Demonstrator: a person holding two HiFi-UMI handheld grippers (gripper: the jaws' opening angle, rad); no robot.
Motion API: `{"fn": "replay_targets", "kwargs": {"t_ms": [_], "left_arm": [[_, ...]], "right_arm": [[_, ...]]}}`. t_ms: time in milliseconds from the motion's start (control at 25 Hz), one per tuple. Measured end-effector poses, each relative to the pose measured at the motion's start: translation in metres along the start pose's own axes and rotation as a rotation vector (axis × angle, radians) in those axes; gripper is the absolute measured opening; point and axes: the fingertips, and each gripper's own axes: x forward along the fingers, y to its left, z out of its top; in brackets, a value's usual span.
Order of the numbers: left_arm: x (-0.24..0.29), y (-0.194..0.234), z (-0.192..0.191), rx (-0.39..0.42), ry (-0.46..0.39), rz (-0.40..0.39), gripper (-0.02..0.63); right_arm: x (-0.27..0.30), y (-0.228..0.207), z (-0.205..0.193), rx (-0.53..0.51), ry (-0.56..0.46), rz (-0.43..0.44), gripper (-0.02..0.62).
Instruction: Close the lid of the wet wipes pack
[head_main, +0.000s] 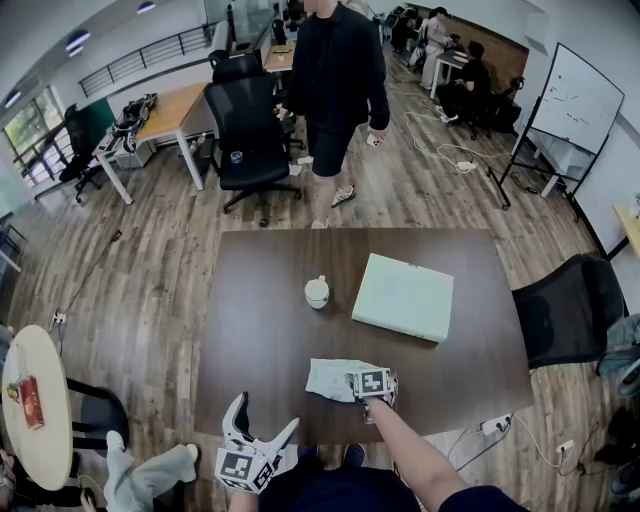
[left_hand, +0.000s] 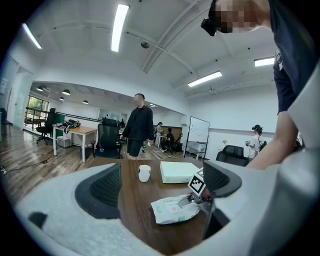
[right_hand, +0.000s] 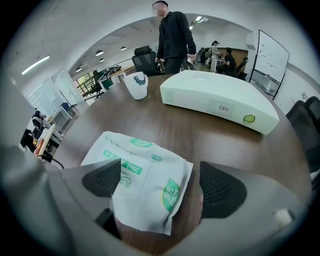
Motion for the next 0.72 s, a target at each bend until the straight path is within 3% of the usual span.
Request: {"fn": "replay_targets", "kwargs": {"t_ms": [120, 440, 520, 640, 720], "left_arm": [[-0.0002, -0.0006, -0.0011, 0.000, 0.003, 0.001, 0.502], [-0.0018, 0.0009, 0.0009, 0.000, -0.004, 0.004, 0.502], [-0.0014, 0.0004, 0.0009, 0.001, -0.007, 0.000, 0.502], [-0.0004, -0.0019, 0.0037, 0.003, -0.007, -0.008, 0.502], [0.0002, -0.0043, 0.0049, 0.002, -0.012, -0.014, 0.502]], "right_arm": [[0.0035, 0.0087, 0.0102, -0.007, -0.042, 0.046, 0.510], [0.0025, 0.0037, 0.0073, -0.009, -0.030, 0.021, 0.511], [0.0030, 0.0020, 0.0037, 0.007, -0.018, 0.023, 0.511], [0.0045, 0.0081, 0.0062, 0.072, -0.042, 0.095, 0.525], [-0.0022, 0.0022, 0.0040, 0.074, -0.049, 0.082, 0.522]]}}
